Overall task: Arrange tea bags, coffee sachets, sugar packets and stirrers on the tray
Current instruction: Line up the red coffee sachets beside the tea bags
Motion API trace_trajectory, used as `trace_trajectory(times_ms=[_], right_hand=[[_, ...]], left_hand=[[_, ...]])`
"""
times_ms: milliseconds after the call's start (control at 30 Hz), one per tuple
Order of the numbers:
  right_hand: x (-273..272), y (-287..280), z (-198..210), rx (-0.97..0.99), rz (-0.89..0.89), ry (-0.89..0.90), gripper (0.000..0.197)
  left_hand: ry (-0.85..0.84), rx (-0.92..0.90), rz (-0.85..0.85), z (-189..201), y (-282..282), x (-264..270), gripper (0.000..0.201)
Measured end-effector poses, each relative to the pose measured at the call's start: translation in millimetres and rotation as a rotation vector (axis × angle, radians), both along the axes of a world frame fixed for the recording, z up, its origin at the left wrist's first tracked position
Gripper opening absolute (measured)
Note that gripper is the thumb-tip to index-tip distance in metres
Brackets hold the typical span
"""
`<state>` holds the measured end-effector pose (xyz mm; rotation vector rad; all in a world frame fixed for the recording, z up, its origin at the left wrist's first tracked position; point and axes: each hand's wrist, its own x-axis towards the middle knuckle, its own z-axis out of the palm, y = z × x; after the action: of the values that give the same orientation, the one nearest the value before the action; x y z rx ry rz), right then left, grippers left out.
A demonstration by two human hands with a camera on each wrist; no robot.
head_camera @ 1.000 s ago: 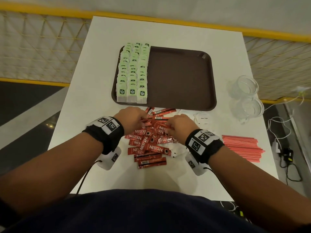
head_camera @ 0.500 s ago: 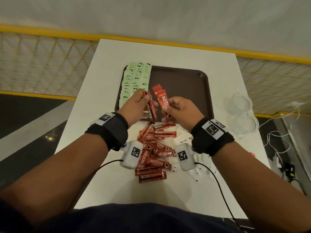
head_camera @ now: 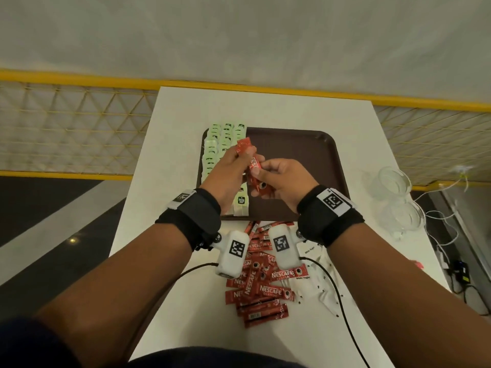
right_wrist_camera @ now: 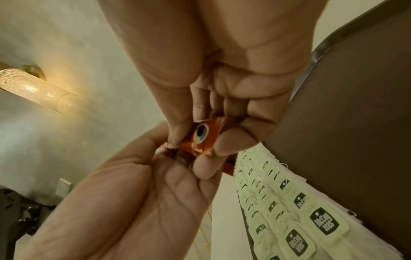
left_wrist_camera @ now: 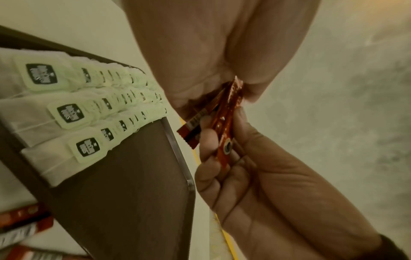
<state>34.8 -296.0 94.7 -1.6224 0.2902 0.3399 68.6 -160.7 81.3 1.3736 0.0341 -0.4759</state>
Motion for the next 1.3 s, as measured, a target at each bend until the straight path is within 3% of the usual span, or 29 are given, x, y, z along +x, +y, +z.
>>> trace_trajectory(times_ms=[100,300,533,733,833,967,1300], right_hand=[[6.6,2.3,-3.3,-0.009,-0.025,0.008,0.025],[12.2,-0.5,-16.5,0.038,-0.136,0.031,0.028],[41.2,-20.2,-29.2,0.14,-0.285,0.028,0.008],[88.4,-48.2,-40.5,0.111,-0.237,0.08,0.011],[120.1,-67.2,-55.6,0.081,-0.304,0.129,0.007],[156.9,-89.4,-84.3,-0.031,-0.317,0.225,0.006],[206.8,-94.2,-117.8,-0.312,-0.257,0.332,0.012]], left_hand=[[-0.098,0.086,0.014,-7.5,4.0,11.1,0.029],[-0.109,0.114,0.109,-16.8,8.1,34.7,0.032],[-0.182,0.246,0.07,-32.8,2.1,62.4,0.035],[-0.003,0.182,0.051,-44.0,-9.0,94.5,0.021],[0.189,0.18,0.13,-50.4,-7.9,116.5,0.02],[0.385,0.049,0.189,-54.5,-4.2,134.8,0.023],[0.369,-0.109,0.094,-70.1,4.5,143.9,0.013]])
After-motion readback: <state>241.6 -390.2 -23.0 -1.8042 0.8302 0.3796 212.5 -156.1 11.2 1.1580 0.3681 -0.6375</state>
